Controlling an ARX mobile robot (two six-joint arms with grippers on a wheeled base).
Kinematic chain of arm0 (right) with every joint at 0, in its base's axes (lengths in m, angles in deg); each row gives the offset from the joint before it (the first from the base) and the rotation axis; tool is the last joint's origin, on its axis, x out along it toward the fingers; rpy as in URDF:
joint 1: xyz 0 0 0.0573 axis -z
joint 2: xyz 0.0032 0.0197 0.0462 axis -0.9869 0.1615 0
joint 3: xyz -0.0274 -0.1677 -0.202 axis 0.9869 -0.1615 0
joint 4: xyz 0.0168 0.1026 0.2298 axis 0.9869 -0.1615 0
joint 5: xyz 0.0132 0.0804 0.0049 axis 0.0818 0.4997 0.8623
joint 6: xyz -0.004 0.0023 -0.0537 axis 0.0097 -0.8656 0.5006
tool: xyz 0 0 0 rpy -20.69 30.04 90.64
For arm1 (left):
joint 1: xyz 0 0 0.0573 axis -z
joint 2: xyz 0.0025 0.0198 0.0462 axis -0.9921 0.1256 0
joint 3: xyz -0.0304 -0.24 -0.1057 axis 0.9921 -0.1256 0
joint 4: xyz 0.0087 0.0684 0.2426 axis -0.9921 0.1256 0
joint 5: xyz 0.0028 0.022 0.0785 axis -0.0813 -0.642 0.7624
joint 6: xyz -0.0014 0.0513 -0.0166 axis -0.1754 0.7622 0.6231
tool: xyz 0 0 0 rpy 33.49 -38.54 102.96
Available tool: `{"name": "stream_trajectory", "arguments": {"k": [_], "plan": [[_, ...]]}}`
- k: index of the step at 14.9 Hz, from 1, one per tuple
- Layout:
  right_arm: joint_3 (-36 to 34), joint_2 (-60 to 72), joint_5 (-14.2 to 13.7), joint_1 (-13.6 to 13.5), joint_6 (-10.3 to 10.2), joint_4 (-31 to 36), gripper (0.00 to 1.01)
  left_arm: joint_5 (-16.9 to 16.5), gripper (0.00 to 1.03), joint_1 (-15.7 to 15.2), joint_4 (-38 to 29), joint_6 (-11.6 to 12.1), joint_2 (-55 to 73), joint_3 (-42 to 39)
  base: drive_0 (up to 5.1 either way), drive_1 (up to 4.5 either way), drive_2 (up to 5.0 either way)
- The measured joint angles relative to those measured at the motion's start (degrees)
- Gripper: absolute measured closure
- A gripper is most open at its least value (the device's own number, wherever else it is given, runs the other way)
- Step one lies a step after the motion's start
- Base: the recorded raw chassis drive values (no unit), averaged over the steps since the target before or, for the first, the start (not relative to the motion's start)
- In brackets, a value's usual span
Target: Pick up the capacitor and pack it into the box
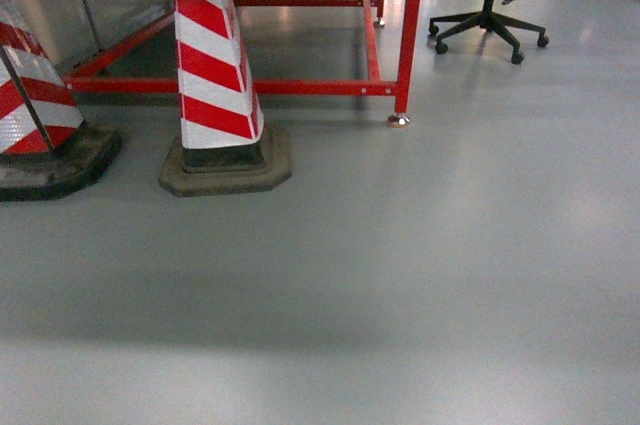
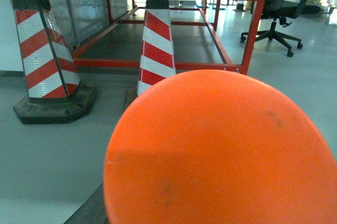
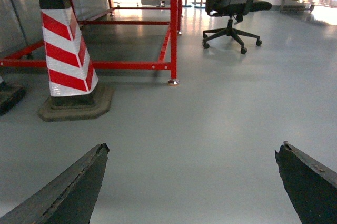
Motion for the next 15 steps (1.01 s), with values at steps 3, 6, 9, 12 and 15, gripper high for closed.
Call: {"name": "stream_trajectory", "arguments": {"k": [3, 6, 9, 12, 15], "plan": [[0.0, 0.0, 0.04, 0.0, 0.0, 0.44, 0.03, 0.0, 0.59, 0.0, 0.02, 0.0, 0.0, 0.0, -5.1, 2.35, 2.4], [0.0, 0.0, 0.0, 0.0, 0.0, 0.24, 0.03, 0.04, 0.59, 0.0, -0.04, 0.0, 0.0, 0.0, -5.0, 2.45, 2.4], [0.0, 0.0, 0.02, 0.0, 0.0, 0.11, 0.03, -0.02, 0.59, 0.0, -0.13, 0.0, 0.0, 0.0, -5.0, 2.48, 2.5], [0.0, 0.0, 0.02, 0.0, 0.0, 0.11, 0.03, -0.02, 0.59, 0.0, -0.09, 0.0, 0.0, 0.0, -5.0, 2.46, 2.5], [0.0, 0.0, 0.24, 0.0, 0.0, 0.15, 0.03, 0.22, 0.59, 0.0, -0.04, 0.0, 0.0, 0.0, 0.0, 0.0, 0.0]]}}
